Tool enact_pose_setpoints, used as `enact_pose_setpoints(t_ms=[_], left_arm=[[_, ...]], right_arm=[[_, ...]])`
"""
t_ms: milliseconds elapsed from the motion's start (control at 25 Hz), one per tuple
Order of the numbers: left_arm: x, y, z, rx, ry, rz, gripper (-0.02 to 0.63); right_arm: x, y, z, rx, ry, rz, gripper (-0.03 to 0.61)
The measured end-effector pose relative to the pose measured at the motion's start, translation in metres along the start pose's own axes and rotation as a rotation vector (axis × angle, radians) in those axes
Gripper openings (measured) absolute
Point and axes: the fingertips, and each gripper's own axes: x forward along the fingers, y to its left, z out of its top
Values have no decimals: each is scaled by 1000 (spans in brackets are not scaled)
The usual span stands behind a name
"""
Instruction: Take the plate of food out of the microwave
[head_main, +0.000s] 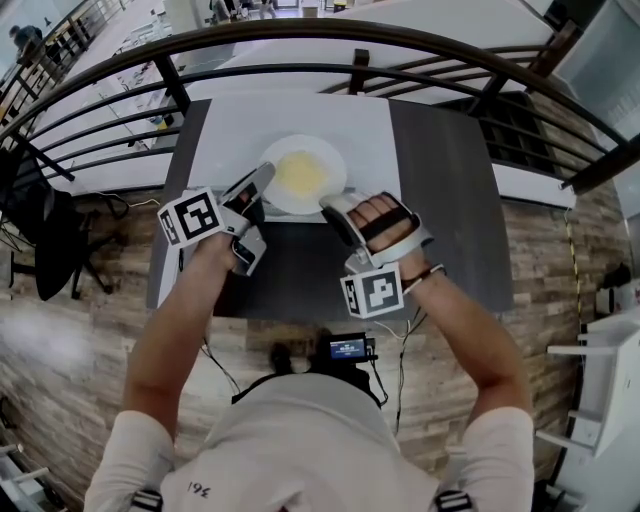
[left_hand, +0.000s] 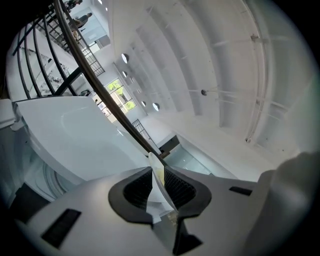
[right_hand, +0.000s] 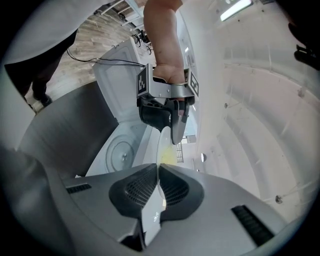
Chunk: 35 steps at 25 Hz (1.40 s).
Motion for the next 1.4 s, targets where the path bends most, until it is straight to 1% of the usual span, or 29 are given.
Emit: enact_pose_setpoints(t_ms=[120, 280, 400, 600, 680, 840, 920, 1040, 1160, 1400], left_arm=[[11, 10, 5, 8, 12, 9, 63], [24, 20, 9, -15, 35, 4, 63], [30, 34, 11, -16, 60, 29, 63], [39, 46, 6, -114, 93, 47, 63], [40, 47, 5, -135, 95, 45, 63], [39, 48, 4, -121, 122, 51, 66], [39, 47, 3, -100, 136, 60, 77], [39, 45, 1, -94, 156, 63, 94], [39, 44, -3, -88, 179, 60, 103], [22, 52, 0, -88, 166, 67, 103]], right_arm=[[13, 2, -8, 5, 6, 8, 17], [28, 3, -14, 10, 8, 15, 17], [39, 5, -15, 16, 10, 26, 15], [51, 12, -23, 21, 24, 63, 12], [52, 13, -24, 26, 25, 65, 12], [53, 15, -26, 54, 32, 72, 12], [53, 15, -28, 84, 33, 79, 12], [54, 16, -32, 125, 40, 89, 11], [54, 19, -36, 144, 44, 96, 11], [56, 22, -39, 153, 72, 97, 11]])
